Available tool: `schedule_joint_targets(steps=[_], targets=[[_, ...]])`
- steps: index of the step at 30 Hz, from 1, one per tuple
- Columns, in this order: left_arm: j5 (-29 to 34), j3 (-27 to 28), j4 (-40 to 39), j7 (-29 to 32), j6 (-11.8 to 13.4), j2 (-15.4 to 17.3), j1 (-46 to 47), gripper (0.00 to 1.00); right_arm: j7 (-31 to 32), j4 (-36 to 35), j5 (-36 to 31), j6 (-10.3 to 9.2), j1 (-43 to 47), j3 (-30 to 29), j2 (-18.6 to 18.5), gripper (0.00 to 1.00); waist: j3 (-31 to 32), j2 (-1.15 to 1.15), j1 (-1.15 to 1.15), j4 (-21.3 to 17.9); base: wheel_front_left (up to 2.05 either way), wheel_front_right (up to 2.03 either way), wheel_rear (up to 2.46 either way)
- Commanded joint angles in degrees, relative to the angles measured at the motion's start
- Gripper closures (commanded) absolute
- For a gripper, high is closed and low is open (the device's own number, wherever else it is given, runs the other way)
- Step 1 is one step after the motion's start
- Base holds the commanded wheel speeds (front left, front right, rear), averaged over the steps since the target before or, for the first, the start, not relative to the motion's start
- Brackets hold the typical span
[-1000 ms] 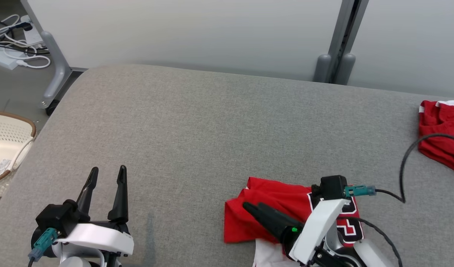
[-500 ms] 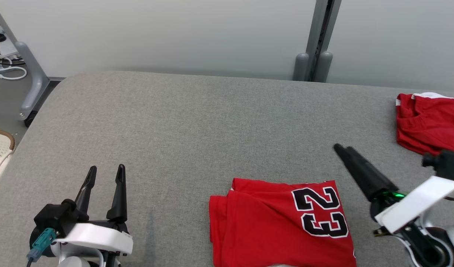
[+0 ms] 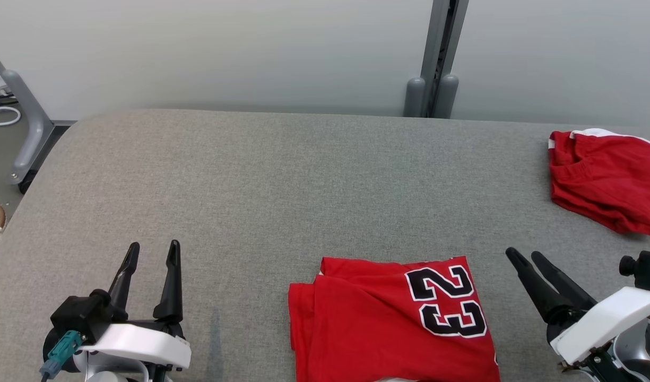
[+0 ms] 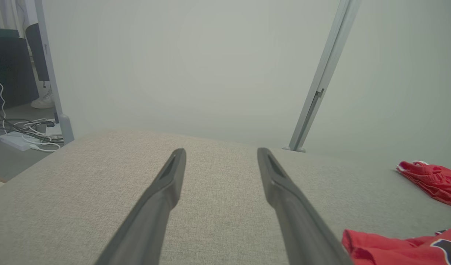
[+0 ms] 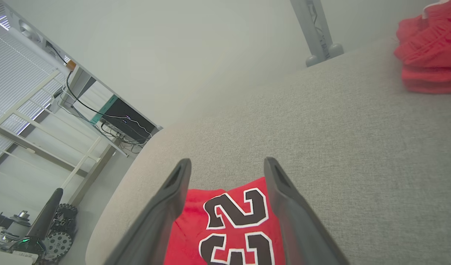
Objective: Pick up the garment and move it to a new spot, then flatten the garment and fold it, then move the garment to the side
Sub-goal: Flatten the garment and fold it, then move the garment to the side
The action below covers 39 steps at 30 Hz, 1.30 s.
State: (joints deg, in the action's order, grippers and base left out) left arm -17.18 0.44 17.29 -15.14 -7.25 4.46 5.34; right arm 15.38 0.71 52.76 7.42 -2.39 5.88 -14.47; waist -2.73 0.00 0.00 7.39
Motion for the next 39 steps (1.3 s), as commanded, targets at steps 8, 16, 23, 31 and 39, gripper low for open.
schedule_joint_targets(steps=[8, 16, 23, 31, 39], targets=[[0.5, -0.1, -0.2, 0.0, -0.2, 0.5, 0.4, 0.0, 6.5, 4.4, -4.5, 0.14, -1.7, 2.5, -0.4, 0.0, 0.4, 0.0, 0.0, -0.2, 0.0, 0.0, 0.0], [0.1, -0.8, 0.3, 0.0, -0.3, 0.4, 1.0, 0.0, 15.5, 15.2, -5.0, 0.13, -6.2, 4.3, 0.8, 0.0, 0.0, 0.0, 0.0, 2.0, 0.0, 0.0, 0.0], [-0.2, -0.8, 0.7, 0.0, -0.3, 0.3, 1.1, 0.0, 21.7, 21.4, -2.9, 0.13, -8.3, 3.5, 1.5, 0.0, 0.1, 0.0, 0.0, 4.7, 0.0, 0.0, 0.0], [-0.4, -0.5, 0.8, 0.0, -0.2, 0.3, 1.1, 0.0, 24.7, 24.1, -0.7, 0.13, -8.6, 2.8, 2.2, 0.45, -0.2, 0.0, 0.0, 6.3, 0.0, 0.0, 0.0], [-0.2, -0.2, 0.7, 0.0, -0.3, 0.4, 1.1, 0.0, 22.9, 21.4, 2.2, 0.13, -9.1, 4.1, 1.3, 1.0, 0.0, 0.0, 0.0, 5.9, 0.0, 0.0, 0.0]])
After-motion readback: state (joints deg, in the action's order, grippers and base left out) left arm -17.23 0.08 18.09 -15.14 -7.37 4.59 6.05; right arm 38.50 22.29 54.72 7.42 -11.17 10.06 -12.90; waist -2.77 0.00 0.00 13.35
